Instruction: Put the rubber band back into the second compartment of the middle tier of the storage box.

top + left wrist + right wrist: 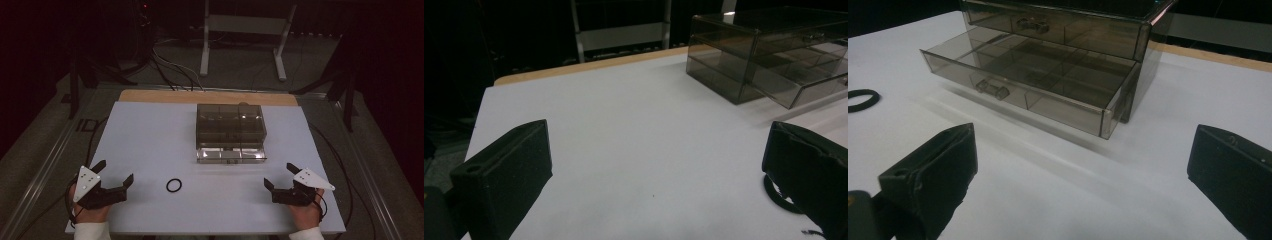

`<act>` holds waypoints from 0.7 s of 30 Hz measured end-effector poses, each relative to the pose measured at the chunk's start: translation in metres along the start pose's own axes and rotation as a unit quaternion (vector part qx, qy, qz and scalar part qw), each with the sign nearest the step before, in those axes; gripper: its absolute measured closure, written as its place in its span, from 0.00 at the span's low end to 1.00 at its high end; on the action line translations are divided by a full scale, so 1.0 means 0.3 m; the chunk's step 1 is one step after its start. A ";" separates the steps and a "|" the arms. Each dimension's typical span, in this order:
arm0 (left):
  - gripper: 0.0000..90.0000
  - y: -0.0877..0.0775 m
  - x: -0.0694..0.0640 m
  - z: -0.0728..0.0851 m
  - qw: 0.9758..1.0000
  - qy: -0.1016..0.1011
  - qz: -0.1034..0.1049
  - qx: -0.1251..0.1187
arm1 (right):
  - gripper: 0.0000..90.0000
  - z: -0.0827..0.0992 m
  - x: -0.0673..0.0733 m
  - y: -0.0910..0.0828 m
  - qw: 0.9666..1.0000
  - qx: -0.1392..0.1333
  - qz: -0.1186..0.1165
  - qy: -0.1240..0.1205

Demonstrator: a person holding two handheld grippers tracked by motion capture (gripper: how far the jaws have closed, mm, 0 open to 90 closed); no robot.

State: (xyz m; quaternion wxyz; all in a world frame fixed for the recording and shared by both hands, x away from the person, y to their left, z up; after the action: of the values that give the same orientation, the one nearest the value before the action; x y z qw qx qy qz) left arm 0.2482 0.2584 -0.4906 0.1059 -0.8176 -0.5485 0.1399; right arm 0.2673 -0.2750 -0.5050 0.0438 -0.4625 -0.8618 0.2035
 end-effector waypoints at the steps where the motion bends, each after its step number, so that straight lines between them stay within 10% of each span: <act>1: 0.00 -0.001 -0.001 0.000 1.000 0.001 -0.002 0.002 | 0.00 0.001 -0.001 0.000 1.000 0.001 0.001 0.001; 21: 0.00 -0.005 -0.017 0.003 1.000 -0.004 0.009 0.007 | 0.00 0.001 -0.002 -0.002 1.000 -0.008 -0.008 0.016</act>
State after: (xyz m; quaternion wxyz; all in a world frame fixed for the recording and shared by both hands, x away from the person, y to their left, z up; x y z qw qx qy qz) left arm 0.2447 0.2543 -0.4905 0.1079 -0.8212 -0.5405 0.1476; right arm 0.2672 -0.2758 -0.5049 0.0557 -0.4595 -0.8661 0.1886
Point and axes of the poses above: each handheld gripper's, and its own axes: y roughly forward along the jaws, z roughly out of its underside, x roughly to its left, the point moved 3 cm from there along y, roughly forward along the jaws, and after that the axes turned 8 degrees about -y, right-handed, at the moved point
